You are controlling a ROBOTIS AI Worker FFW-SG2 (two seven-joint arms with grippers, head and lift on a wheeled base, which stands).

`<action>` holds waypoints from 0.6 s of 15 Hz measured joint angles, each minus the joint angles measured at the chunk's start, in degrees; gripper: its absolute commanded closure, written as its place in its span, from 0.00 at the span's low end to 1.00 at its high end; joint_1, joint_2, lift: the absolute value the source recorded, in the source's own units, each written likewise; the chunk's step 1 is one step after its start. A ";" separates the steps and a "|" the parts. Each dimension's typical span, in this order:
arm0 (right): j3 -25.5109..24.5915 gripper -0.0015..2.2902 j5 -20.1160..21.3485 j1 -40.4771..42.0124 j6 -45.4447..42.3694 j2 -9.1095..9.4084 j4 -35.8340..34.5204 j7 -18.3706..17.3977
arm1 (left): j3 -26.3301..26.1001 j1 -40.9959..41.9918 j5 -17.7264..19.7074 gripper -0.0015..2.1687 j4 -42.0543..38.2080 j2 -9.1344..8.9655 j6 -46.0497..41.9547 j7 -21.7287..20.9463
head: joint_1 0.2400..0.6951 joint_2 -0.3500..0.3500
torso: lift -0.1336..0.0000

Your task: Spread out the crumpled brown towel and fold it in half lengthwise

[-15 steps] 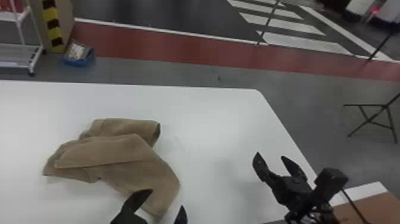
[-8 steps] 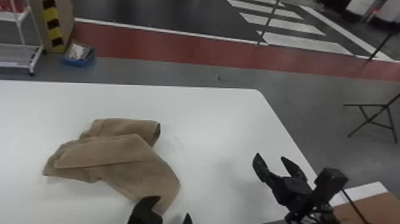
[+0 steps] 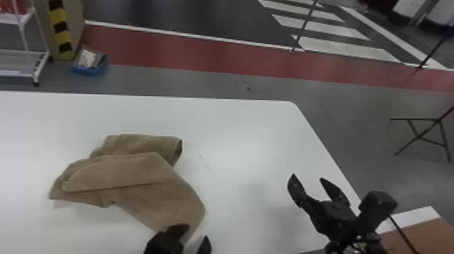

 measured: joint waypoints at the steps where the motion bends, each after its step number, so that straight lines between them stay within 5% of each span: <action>1: 0.05 0.03 0.00 0.00 0.00 0.00 0.00 0.00 | 0.15 0.11 -0.02 0.40 -0.14 0.00 0.22 -0.04 | 1.00 0.00 | 0.07; 5: 0.35 0.03 0.00 0.00 -0.02 0.00 0.00 0.05 | 0.61 0.52 -0.01 0.63 -1.16 0.00 0.39 2.11 | 1.00 0.00 | 0.07; 9: 1.08 0.03 0.19 0.00 -0.21 0.00 0.17 0.76 | 2.29 2.43 0.18 0.63 -6.44 0.00 0.04 3.31 | 1.00 0.00 | 0.07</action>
